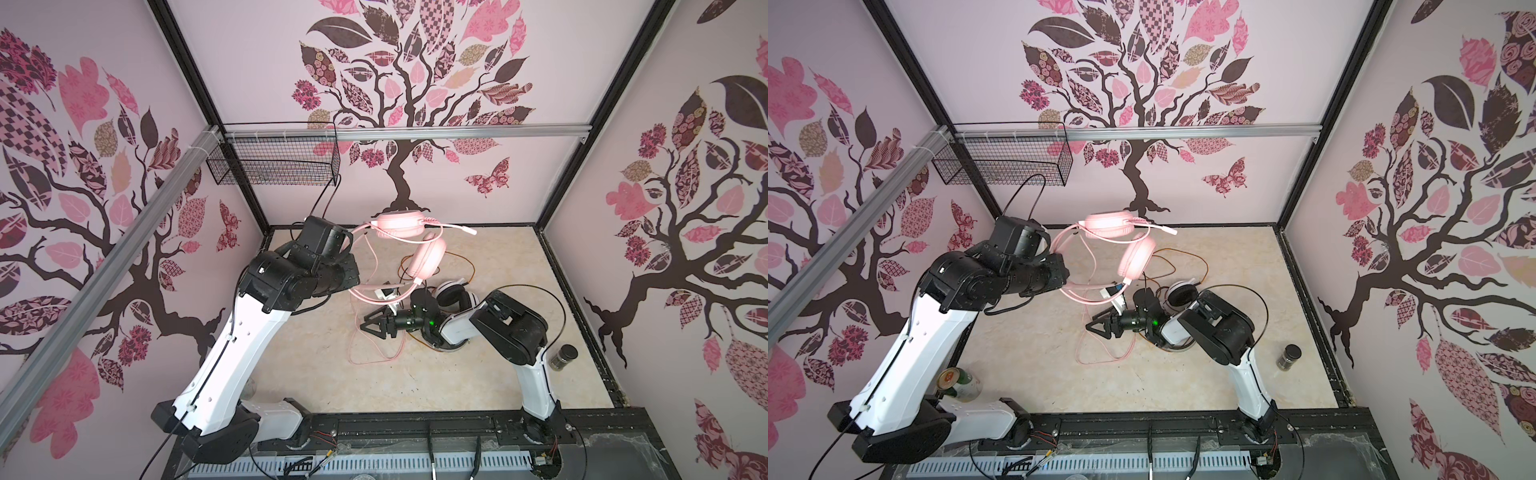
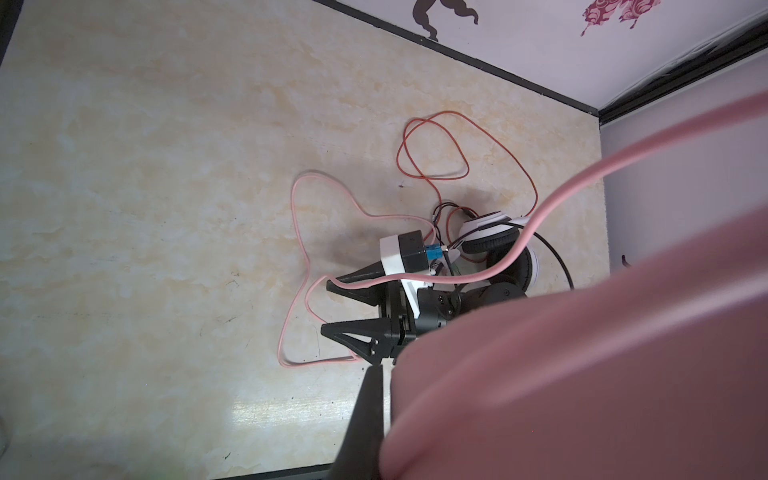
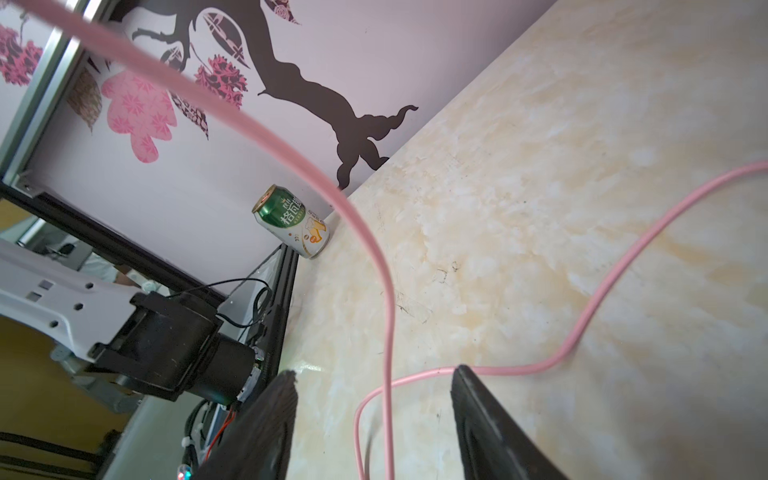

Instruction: Wrap the headphones

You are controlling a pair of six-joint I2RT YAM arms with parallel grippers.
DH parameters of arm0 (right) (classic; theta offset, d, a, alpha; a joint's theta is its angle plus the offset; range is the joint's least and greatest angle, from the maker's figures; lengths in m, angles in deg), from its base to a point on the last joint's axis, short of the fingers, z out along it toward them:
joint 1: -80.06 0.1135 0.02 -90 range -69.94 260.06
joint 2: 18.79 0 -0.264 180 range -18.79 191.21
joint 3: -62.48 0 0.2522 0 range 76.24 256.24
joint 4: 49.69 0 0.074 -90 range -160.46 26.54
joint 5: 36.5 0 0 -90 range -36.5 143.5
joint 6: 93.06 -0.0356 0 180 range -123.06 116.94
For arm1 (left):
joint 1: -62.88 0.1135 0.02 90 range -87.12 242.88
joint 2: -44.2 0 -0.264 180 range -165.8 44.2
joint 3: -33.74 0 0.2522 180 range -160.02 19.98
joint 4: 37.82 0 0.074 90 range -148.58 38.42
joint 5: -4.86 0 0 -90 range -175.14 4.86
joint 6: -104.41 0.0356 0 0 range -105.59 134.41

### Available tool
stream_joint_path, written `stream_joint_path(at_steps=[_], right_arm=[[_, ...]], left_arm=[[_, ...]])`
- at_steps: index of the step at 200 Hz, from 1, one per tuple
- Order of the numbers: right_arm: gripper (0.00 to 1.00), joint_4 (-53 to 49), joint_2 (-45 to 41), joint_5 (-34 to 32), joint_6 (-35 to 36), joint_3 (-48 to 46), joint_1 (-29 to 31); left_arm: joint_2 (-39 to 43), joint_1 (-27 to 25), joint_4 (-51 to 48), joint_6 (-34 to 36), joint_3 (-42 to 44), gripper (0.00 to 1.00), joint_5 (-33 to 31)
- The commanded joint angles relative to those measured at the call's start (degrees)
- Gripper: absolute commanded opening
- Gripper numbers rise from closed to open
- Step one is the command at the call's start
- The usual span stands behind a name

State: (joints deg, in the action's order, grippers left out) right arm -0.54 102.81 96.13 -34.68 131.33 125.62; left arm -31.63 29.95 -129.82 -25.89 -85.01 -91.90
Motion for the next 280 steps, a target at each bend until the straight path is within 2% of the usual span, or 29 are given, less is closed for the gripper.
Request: stream_joint_path(at_steps=[1, 42, 78, 108, 149, 194, 221, 237, 266, 280], right_arm=[[0.60, 4.7, 3.6, 1.4, -5.2, 3.3, -0.1], [0.59, 3.7, 5.3, 1.9, -6.0, 4.7, 1.2], [0.44, 4.1, 5.7, 2.9, -6.5, 3.6, 1.6], [0.36, 5.3, 4.5, 3.4, -6.7, 0.7, 1.9], [0.32, 7.2, 3.2, 3.3, -7.2, -2.4, 2.2], [0.09, 7.1, 0.4, 3.2, -6.5, -5.7, 2.2], [0.00, 6.1, -8.4, 1.1, -4.4, -14.2, 2.2], [0.00, -2.3, -17.4, -0.8, -0.4, -19.3, 2.3], [0.00, -34.8, -36.7, -10.4, 15.2, -21.4, 4.6], [0.00, -45.7, -44.1, -15.2, 19.9, -21.4, 5.1]], left_arm=[[0.2, 0.1, 3.2, -0.1, -2.8, 0.00, 1.4], [0.2, 0.1, 3.3, -0.1, -2.9, 0.00, 1.4], [0.2, 0.1, 3.1, -0.2, -3.2, 0.00, 1.1], [0.3, 0.2, 2.9, -0.4, -3.5, 0.00, 1.1], [0.3, 0.1, 2.4, -0.8, -3.8, 0.00, 1.4], [0.4, 0.2, 1.9, -1.0, -3.8, 0.00, -1.0], [0.3, 2.4, 1.5, -0.2, -4.1, 0.00, -3.0], [0.9, 4.6, 2.1, 2.4, -3.6, 0.00, -6.1], [0.4, 6.8, 1.4, 5.4, -4.3, 0.00, -13.4], [-0.9, 7.8, 0.4, 6.1, -5.1, 0.00, -16.4]])
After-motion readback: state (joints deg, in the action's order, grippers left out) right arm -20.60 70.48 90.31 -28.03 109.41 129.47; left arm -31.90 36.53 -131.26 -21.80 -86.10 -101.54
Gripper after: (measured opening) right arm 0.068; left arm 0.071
